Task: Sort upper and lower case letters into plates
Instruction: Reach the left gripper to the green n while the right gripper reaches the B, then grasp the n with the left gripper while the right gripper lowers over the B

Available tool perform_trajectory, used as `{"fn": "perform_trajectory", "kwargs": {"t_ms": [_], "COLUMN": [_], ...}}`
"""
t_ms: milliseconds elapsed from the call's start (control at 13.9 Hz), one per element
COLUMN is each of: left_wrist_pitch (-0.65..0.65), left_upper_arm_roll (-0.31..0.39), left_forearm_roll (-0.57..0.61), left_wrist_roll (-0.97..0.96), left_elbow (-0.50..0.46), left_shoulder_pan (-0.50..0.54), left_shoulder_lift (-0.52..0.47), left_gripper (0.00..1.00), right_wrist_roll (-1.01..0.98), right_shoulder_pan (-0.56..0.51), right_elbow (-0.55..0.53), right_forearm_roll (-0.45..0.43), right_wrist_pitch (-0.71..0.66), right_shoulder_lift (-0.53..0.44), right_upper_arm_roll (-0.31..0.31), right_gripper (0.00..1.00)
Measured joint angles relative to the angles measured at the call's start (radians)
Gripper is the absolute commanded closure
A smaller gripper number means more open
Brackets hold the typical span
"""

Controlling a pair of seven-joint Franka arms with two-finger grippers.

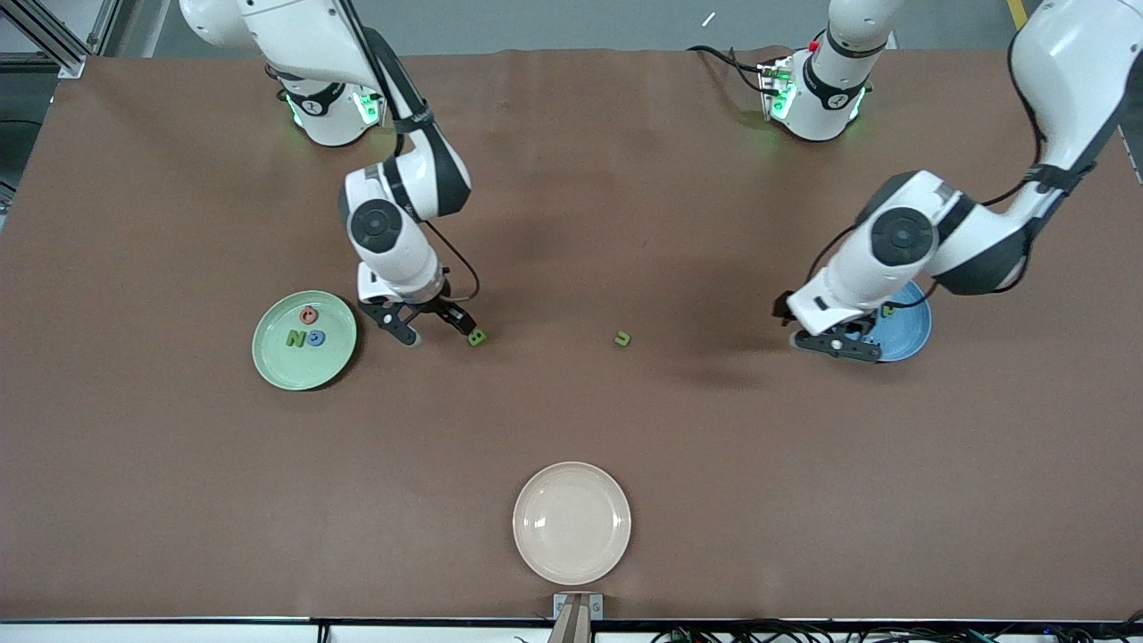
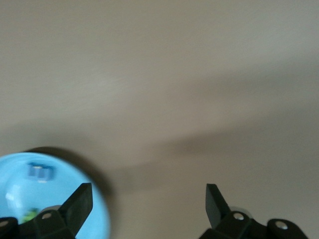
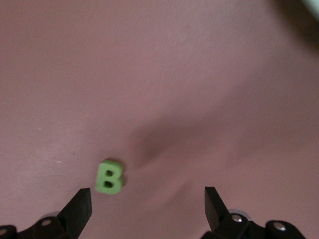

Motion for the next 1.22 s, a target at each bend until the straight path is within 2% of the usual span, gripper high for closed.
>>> {"fn": "perform_trajectory", "kwargs": {"t_ms": [215, 430, 645, 789, 1004, 1075, 1219], "left_wrist_pitch": [-0.001, 0.0, 0.007, 0.046, 0.144, 0.157, 0.178], "left_upper_arm_roll": [0.079, 0.2, 0.312, 0.364, 0.389, 0.389, 0.405], "left_forearm_roll": [-0.02, -0.042, -0.044, -0.045, -0.045, -0.046, -0.046], "left_wrist_roll": [-0.25, -0.455, -0.581, -0.644, -0.691, -0.694, -0.695], "left_elbow": [0.081, 0.179, 0.264, 0.297, 0.306, 0.307, 0.308], "left_shoulder_pan": [-0.216, -0.434, -0.631, -0.712, -0.746, -0.748, -0.769], "left_shoulder_lift": [0.025, 0.066, 0.102, 0.128, 0.174, 0.191, 0.22], "left_gripper": [0.0, 0.0, 0.0, 0.0, 0.0, 0.01, 0.01], "right_wrist_roll": [0.141, 0.152, 0.152, 0.152, 0.152, 0.152, 0.152], "right_shoulder_pan": [0.061, 0.068, 0.068, 0.068, 0.069, 0.069, 0.069], "right_elbow": [0.088, 0.101, 0.102, 0.102, 0.102, 0.102, 0.103], "right_forearm_roll": [0.003, 0.004, 0.004, 0.004, 0.004, 0.004, 0.004], "right_wrist_pitch": [0.006, 0.014, 0.014, 0.014, 0.018, 0.029, 0.039], "right_shoulder_lift": [0.098, 0.121, 0.122, 0.128, 0.14, 0.145, 0.149], "right_upper_arm_roll": [0.0, -0.002, -0.002, -0.003, -0.003, -0.003, -0.003], "right_gripper": [0.01, 0.06, 0.08, 0.1, 0.12, 0.17, 0.42]}}
